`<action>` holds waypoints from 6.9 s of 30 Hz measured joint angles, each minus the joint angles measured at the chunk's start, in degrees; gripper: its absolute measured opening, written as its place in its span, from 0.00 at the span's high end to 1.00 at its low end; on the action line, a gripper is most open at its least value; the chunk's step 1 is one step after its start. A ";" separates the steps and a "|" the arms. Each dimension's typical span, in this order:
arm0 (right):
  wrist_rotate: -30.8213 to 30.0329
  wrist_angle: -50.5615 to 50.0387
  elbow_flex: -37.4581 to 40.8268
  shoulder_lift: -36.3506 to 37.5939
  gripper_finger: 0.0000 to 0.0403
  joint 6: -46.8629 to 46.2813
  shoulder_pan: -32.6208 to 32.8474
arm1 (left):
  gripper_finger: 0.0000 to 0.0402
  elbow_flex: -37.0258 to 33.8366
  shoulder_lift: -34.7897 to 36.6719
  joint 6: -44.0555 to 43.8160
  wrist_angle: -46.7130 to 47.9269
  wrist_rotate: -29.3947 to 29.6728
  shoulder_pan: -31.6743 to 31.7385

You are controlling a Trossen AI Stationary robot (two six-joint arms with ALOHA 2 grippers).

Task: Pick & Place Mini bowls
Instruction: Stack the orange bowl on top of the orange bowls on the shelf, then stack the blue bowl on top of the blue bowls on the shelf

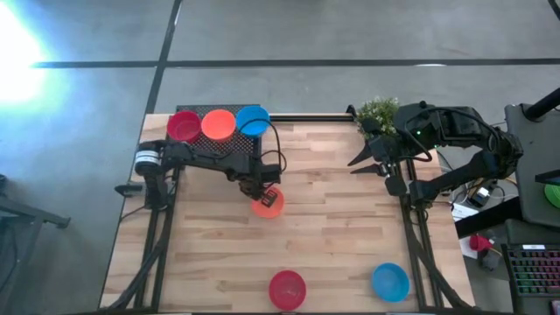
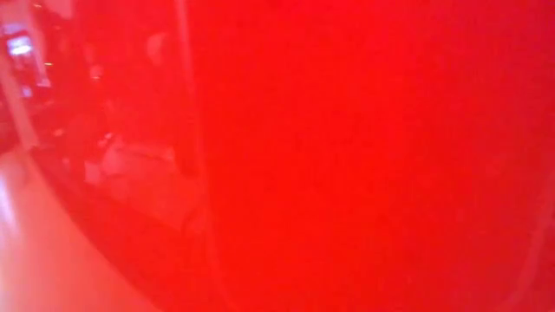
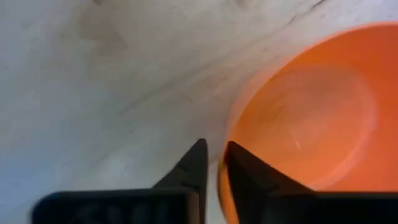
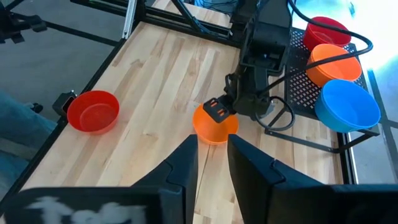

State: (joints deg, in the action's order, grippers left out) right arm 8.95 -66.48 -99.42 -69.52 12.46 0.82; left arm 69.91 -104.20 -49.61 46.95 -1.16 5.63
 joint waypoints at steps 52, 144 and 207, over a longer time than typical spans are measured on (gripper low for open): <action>-0.05 8.42 0.00 0.00 0.82 2.52 0.02 | 1.00 14.37 39.59 10.03 22.04 10.48 31.05; -0.04 8.48 0.00 0.00 0.83 -0.82 0.02 | 0.80 22.88 29.69 26.25 26.57 10.45 37.92; 8.07 3.88 45.82 0.04 0.98 -58.99 39.32 | 1.00 24.46 45.83 40.29 16.71 12.99 10.54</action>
State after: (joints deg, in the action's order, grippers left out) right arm 17.02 -62.59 -53.60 -69.47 -46.53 40.14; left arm 94.37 -58.37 -9.32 63.66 11.84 16.16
